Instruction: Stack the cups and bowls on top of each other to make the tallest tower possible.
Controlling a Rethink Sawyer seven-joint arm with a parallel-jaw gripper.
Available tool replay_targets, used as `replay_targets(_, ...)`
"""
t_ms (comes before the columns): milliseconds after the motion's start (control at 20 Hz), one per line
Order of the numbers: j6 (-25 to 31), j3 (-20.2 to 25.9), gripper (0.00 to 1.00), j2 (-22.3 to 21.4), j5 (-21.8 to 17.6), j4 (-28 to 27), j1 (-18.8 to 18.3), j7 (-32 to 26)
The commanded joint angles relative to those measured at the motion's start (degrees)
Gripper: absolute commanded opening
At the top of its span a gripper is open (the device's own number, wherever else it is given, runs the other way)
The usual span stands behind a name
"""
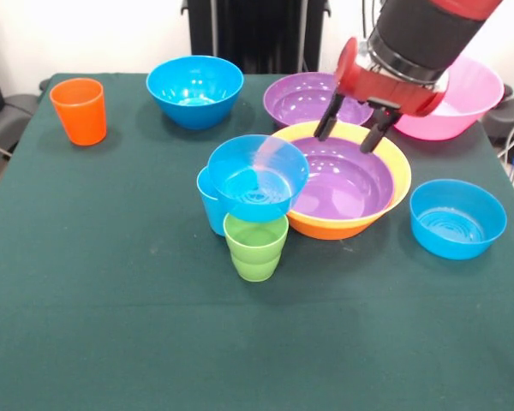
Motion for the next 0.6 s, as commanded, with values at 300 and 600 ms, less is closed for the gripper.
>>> replay_targets(300, 8.28, 8.81, 1.00, -0.26, 1.38, -6.00, -1.61, -6.46)
replay_targets(600, 14.47, 13.42, 1.00, 4.24, 0.63, -14.61, -3.65, -13.54)
